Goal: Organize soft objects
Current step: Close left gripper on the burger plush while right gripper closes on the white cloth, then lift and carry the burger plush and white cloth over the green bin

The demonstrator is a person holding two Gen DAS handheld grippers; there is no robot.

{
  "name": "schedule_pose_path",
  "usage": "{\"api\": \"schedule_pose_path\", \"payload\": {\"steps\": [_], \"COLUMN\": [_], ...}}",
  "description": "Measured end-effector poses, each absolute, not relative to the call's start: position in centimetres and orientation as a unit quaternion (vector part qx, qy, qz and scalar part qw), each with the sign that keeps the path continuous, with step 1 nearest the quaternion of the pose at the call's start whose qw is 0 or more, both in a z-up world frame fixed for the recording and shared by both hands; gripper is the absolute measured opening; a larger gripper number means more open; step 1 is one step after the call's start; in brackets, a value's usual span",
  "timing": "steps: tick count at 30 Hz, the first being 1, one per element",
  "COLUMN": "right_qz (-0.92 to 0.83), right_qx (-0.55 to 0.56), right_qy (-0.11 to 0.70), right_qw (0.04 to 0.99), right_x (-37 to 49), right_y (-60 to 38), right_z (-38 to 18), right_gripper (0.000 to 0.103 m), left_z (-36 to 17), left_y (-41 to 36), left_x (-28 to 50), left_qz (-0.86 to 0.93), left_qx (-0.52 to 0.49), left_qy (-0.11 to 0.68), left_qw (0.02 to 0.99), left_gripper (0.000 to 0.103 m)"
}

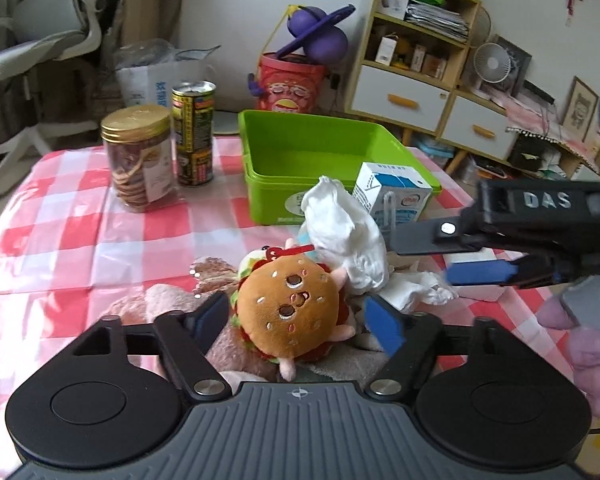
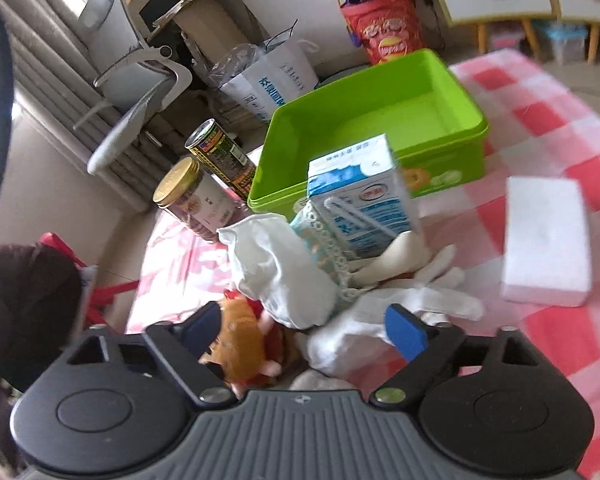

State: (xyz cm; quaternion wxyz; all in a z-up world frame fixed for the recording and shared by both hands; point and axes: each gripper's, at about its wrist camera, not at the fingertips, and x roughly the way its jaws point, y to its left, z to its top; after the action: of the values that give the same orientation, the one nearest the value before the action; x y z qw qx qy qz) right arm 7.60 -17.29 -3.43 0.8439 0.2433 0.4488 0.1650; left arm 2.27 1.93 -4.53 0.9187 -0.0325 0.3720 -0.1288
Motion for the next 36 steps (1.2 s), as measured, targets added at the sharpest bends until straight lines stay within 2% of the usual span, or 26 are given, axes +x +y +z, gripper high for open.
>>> {"api": "schedule_pose_path", "payload": {"steps": [3, 10, 18, 36], "right_qz": [0.18, 0.169, 0.15, 0.165], "right_qx": [0.269, 0.271, 0.265, 0.271], "right_qy": [0.448, 0.46, 0.463, 0.443], "right_qw": [0.834, 0.829, 0.832, 0.839], "right_x": [8.7, 10.6, 10.7, 9.7], "right_y": [-16.7, -14.3, -13.7, -14.0], "right_z": [-4.2, -5.7, -5.8, -3.9], "right_gripper": [0.044, 0.03, 0.0, 0.0], "left_z": [-5.0, -6.1, -6.2, -4.1], "left_y": [2.1, 1.9, 1.5, 3.8], "left_x": [3.0, 4.1, 4.3, 3.7], "left_qz": [-0.132, -0.131, -0.117, -0.108], "left_qx": [-0.035, -0.032, -0.018, -0.061], "left_qy": [0.369, 0.384, 0.386, 0.377], "left_qw": [0.919, 0.914, 0.915, 0.918], "left_gripper": [0.066, 0.062, 0.053, 0.046]}}
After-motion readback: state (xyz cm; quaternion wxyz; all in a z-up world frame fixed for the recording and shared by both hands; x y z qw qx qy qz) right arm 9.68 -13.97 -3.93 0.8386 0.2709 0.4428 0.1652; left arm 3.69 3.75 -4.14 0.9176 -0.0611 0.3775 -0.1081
